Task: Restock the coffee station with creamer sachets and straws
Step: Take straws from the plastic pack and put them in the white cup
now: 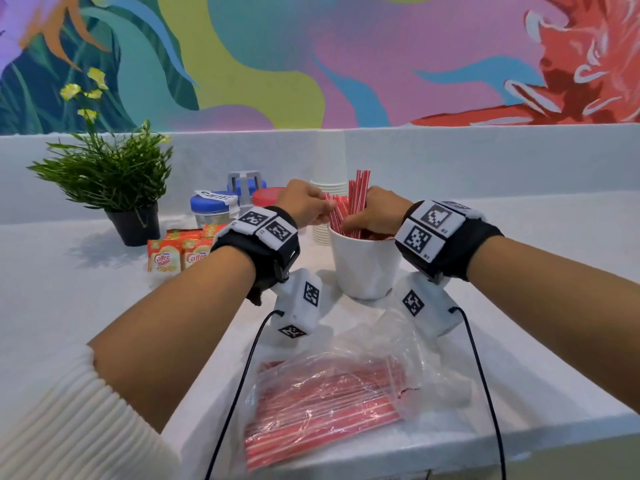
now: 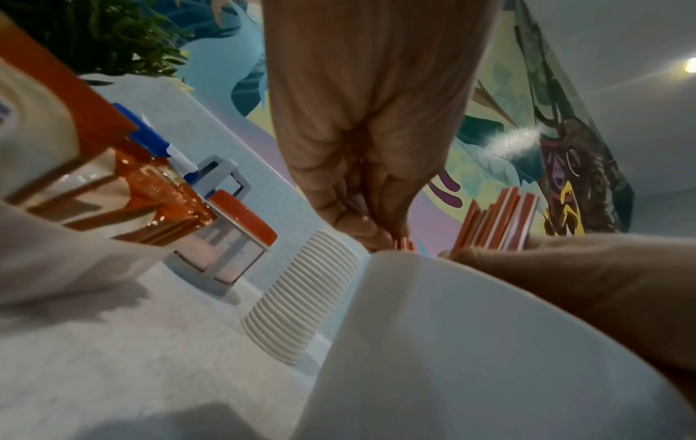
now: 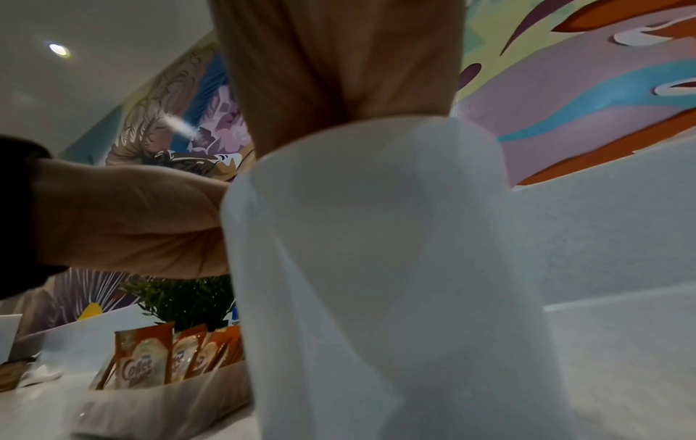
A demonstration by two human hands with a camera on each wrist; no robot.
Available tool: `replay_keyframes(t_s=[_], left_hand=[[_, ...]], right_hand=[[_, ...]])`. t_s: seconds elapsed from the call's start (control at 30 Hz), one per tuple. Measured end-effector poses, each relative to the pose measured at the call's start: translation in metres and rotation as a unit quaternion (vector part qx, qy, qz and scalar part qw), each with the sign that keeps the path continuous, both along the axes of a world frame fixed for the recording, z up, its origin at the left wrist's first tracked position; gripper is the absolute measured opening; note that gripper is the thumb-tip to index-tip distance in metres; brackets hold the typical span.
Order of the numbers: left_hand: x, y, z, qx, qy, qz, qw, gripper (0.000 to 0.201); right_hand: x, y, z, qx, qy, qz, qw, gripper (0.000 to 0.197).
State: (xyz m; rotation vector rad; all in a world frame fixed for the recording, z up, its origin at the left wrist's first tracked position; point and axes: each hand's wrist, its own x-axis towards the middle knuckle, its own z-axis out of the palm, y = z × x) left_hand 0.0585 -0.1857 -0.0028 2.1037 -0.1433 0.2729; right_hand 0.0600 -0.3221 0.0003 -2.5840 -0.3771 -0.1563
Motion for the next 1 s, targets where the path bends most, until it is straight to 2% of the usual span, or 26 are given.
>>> replay_keyframes(t_s=[0.03,0.17,0.37,0.5,0.63,0.83,0.9,1.0], left_hand=[[0.0,0.0,0.001,-0.022,0.002,-0.001,1.0,0.03],[-0.008,-0.001,0.002,-0.097,0.017,-0.004,0.995,0.031],[-0.011,0.007,0.003,-0.068,0.02,0.031,0.997,0.032],[-0.018,0.004,-0.002,0.03,-0.017,-0.007,0.999,0.041],[-0.014,0.002,-0.006,0.066,-0.057,-0.031,0.996,0.046],[-0.007,0.0,-0.009,0.108,-0.121,-0.005,0.987,0.034],[-0.006,0.001,-0.011,0.109,-0.111,0.011,0.988,0.038],[-0.009,0.002,-0.01,0.094,-0.103,0.008,0.99,0.045]], right_hand=[[-0.002,0.0,0.001,-0.01,0.001,0.009,1.0,0.013],[-0.009,0.0,0.006,-0.038,0.031,0.024,0.999,0.019],[-0.014,-0.007,0.014,0.042,0.04,-0.003,0.998,0.024],[-0.014,-0.013,0.02,0.103,0.001,-0.03,0.994,0.018],[-0.007,-0.015,0.022,0.05,-0.102,-0.052,0.992,0.027],[0.002,-0.003,0.012,0.006,-0.06,-0.029,0.998,0.053],[0.005,0.002,0.009,-0.01,-0.069,-0.031,0.997,0.052],[0.01,0.005,0.007,0.024,-0.059,-0.018,0.998,0.04]])
